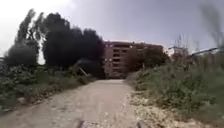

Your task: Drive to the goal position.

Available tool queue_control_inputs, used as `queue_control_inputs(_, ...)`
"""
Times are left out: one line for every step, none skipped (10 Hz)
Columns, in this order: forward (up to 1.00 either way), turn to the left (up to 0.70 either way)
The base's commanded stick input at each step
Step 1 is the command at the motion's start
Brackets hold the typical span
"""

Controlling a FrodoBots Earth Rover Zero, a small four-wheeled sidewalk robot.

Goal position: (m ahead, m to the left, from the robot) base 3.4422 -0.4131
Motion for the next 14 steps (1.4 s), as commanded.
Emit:
queue_control_inputs(1.0,0.01)
queue_control_inputs(1.0,0.01)
queue_control_inputs(1.0,0.01)
queue_control_inputs(1.0,0.01)
queue_control_inputs(1.0,0.01)
queue_control_inputs(1.0,0.01)
queue_control_inputs(1.0,0.01)
queue_control_inputs(1.0,-0.29)
queue_control_inputs(1.0,-0.39)
queue_control_inputs(1.0,-0.39)
queue_control_inputs(1.0,0.01)
queue_control_inputs(1.0,0.01)
queue_control_inputs(1.0,0.01)
queue_control_inputs(1.0,0.01)
